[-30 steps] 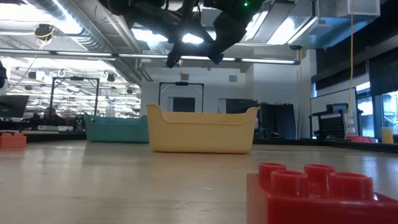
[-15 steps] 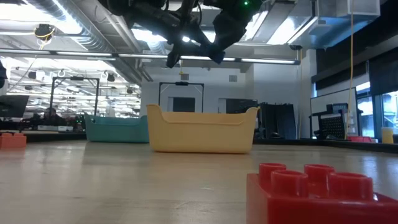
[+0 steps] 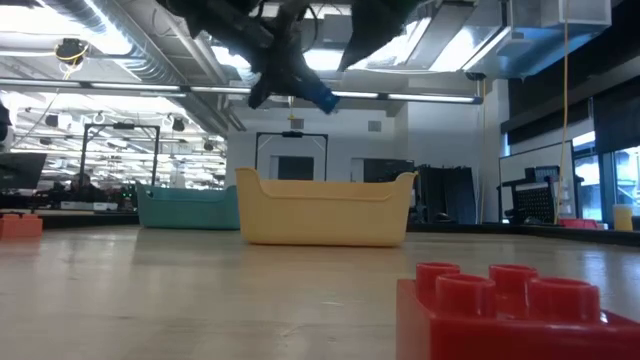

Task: Sort & place blocks by color
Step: Put the blue 8 stud game piece into the blue bin

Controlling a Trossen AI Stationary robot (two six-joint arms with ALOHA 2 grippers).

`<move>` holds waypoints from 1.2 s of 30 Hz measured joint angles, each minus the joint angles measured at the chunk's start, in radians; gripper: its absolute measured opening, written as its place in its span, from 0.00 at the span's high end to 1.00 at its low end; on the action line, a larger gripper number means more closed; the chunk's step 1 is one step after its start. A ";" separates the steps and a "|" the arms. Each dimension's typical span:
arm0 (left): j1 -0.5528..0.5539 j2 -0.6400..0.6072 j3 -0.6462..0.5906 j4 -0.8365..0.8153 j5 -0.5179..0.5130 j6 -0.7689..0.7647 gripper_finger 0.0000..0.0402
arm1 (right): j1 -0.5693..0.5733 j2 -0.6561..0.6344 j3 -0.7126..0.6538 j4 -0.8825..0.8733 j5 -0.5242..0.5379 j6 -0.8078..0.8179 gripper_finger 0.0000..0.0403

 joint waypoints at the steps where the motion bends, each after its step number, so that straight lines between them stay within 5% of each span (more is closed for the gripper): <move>1: 0.005 -0.017 -0.001 -0.028 -0.005 0.007 0.79 | 0.005 -0.009 0.001 0.001 0.001 0.000 0.48; 16: -0.100 -0.398 0.000 -0.536 -0.093 -0.011 0.79 | 0.033 -0.135 0.001 -0.009 0.020 0.000 0.48; 24: -0.324 -0.530 0.001 -0.903 -0.094 -0.185 0.79 | 0.030 -0.137 0.001 -0.007 0.020 0.000 0.48; 36: -0.723 -0.497 -0.010 -1.171 0.119 -0.475 0.79 | 0.029 -0.137 0.001 -0.007 0.020 0.054 0.48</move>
